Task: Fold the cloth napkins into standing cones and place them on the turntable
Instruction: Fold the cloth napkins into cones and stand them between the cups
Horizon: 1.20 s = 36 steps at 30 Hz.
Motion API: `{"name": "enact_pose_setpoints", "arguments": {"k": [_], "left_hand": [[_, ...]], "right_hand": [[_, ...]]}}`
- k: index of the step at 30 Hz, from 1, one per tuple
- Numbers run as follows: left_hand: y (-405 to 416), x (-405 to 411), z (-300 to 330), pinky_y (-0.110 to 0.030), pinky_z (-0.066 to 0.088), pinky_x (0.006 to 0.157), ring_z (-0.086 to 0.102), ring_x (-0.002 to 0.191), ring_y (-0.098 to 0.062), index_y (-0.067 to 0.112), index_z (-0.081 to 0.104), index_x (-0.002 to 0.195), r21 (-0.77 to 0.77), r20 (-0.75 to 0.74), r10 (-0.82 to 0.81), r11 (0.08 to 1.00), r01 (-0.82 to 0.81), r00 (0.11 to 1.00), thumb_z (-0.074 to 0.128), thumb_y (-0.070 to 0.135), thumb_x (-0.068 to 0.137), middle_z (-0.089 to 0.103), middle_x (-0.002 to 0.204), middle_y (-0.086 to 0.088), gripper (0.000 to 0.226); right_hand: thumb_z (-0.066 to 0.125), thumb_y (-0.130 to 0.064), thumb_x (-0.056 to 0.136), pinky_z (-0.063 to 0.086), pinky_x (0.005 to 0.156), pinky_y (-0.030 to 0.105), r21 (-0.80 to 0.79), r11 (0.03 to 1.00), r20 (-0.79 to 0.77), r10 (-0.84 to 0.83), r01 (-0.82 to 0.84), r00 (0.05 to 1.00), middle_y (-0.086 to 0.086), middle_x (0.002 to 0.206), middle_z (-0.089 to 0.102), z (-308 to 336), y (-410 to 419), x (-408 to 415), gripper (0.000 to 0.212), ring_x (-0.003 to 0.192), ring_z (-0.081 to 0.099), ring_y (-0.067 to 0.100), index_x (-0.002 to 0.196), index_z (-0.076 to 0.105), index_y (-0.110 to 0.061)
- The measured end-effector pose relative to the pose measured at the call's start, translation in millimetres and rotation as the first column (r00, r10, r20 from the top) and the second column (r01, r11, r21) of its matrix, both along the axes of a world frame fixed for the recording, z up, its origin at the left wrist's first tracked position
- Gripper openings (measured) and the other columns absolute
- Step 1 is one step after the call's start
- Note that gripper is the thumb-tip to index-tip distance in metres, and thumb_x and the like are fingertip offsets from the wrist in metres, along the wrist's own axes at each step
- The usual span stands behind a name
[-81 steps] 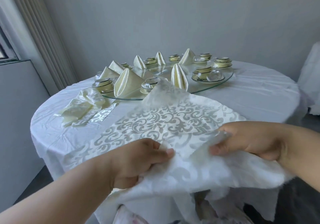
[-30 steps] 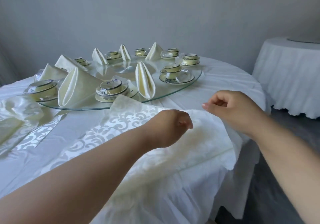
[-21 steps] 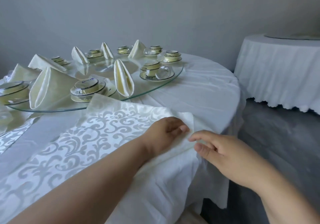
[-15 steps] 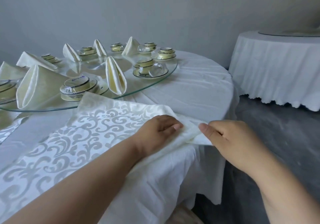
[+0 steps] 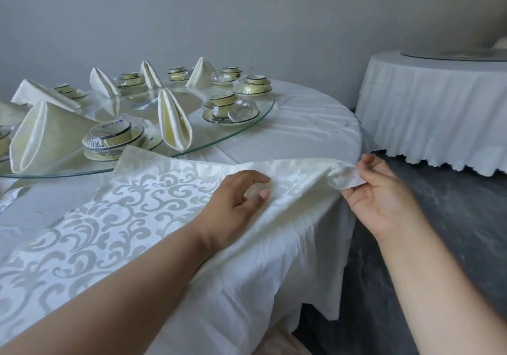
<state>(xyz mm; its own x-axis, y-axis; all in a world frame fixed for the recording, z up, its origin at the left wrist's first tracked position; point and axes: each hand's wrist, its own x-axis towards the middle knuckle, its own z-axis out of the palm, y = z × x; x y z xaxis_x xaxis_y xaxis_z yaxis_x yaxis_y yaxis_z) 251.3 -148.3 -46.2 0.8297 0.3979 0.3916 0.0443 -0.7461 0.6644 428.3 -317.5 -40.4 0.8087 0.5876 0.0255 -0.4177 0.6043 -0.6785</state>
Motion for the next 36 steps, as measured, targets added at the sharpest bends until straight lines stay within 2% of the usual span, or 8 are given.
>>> {"name": "enact_pose_setpoints", "arguments": {"k": [3, 7, 11, 14, 18, 24, 29, 36], "left_hand": [[-1, 0, 1, -0.010, 0.040, 0.081, 0.048, 0.104, -0.004, 0.027, 0.060, 0.114, -0.060, 0.022, 0.015, 0.998, -0.014, 1.000, 0.053, 0.037, 0.092, 0.052, 0.116, 0.024, 0.025], [-3, -2, 3, -0.007, 0.037, 0.082, 0.048, 0.097, -0.002, 0.025, 0.061, 0.117, -0.027, -0.022, 0.044, 0.999, -0.045, 0.999, 0.052, 0.028, 0.096, 0.052, 0.112, 0.022, 0.022], [-2, -2, 5, -0.020, 0.039, 0.095, 0.048, 0.111, -0.006, 0.025, 0.061, 0.117, 0.035, -0.142, 0.065, 0.998, -0.061, 0.988, 0.048, 0.032, 0.098, 0.057, 0.115, 0.014, 0.024], [-3, -9, 15, -0.017, 0.031, 0.099, 0.045, 0.122, -0.009, 0.021, 0.059, 0.122, 0.181, -0.224, 0.102, 0.982, -0.062, 0.969, 0.044, 0.038, 0.099, 0.056, 0.123, 0.011, 0.033], [4, -43, 28, -0.008, 0.017, 0.098, 0.031, 0.133, -0.006, 0.023, 0.048, 0.134, 0.318, -0.271, 0.189, 0.943, -0.097, 0.944, 0.036, 0.047, 0.098, 0.045, 0.139, 0.012, 0.045], [56, -112, 28, -0.020, 0.009, 0.112, 0.015, 0.144, -0.010, 0.022, 0.032, 0.146, 0.393, -0.475, 0.428, 0.885, -0.250, 0.769, 0.030, 0.054, 0.097, 0.027, 0.154, 0.006, 0.059], [71, -148, 9, -0.033, 0.004, 0.118, 0.002, 0.147, -0.011, 0.026, 0.010, 0.152, 0.451, -0.553, 0.526, 0.841, -0.298, 0.646, -0.014, 0.090, 0.056, 0.006, 0.160, 0.009, 0.118], [73, -148, -3, -0.035, -0.001, 0.120, -0.005, 0.147, -0.009, 0.027, -0.002, 0.153, 0.477, -0.512, 0.562, 0.815, -0.328, 0.649, -0.016, 0.087, 0.057, -0.004, 0.161, 0.007, 0.114]], "right_hand": [[0.053, 0.004, 0.087, 0.051, 0.072, 0.031, -0.041, 0.999, 0.029, -0.020, 0.021, 0.999, 0.003, 0.081, 0.052, -3, 13, 20, 0.025, 0.076, 0.055, 0.016, 0.084, 0.057, -0.020], [0.038, 0.005, 0.096, 0.034, 0.058, 0.021, -0.366, 0.882, 0.480, -0.093, 0.296, 0.872, 0.002, 0.068, 0.044, 6, 26, 37, 0.031, 0.057, 0.043, 0.009, 0.087, 0.053, -0.020], [0.044, -0.003, 0.089, 0.039, 0.065, 0.026, -0.695, 0.449, 0.696, 0.223, 0.562, 0.682, 0.005, 0.095, 0.058, 6, 29, 50, 0.022, 0.085, 0.053, 0.022, 0.086, 0.056, -0.021], [0.047, -0.014, 0.086, 0.042, 0.077, 0.032, -0.598, 0.150, 0.781, 0.331, 0.788, 0.530, 0.006, 0.107, 0.061, 21, 26, 38, 0.013, 0.101, 0.055, 0.031, 0.090, 0.057, -0.019], [0.048, -0.019, 0.086, 0.043, 0.079, 0.035, -0.448, 0.267, 0.866, 0.366, 0.853, 0.341, 0.007, 0.104, 0.059, 57, 46, 4, 0.015, 0.099, 0.053, 0.032, 0.096, 0.059, -0.016], [0.059, -0.034, 0.090, 0.039, 0.067, 0.028, -0.594, 0.598, 0.762, 0.632, 0.538, 0.140, -0.001, 0.089, 0.062, 87, 156, -63, 0.016, 0.083, 0.056, 0.019, 0.090, 0.061, -0.018], [0.056, -0.045, 0.091, 0.035, 0.059, 0.028, -0.736, 0.438, 0.529, 0.848, 0.516, 0.036, 0.005, 0.078, 0.055, 54, 252, -100, 0.039, 0.078, 0.055, 0.025, 0.077, 0.053, -0.009], [0.060, -0.053, 0.086, 0.044, 0.082, 0.034, -0.723, 0.258, 0.511, 0.824, 0.641, 0.245, 0.012, 0.120, 0.057, 21, 291, -104, 0.050, 0.109, 0.055, 0.033, 0.112, 0.056, -0.010]]}}
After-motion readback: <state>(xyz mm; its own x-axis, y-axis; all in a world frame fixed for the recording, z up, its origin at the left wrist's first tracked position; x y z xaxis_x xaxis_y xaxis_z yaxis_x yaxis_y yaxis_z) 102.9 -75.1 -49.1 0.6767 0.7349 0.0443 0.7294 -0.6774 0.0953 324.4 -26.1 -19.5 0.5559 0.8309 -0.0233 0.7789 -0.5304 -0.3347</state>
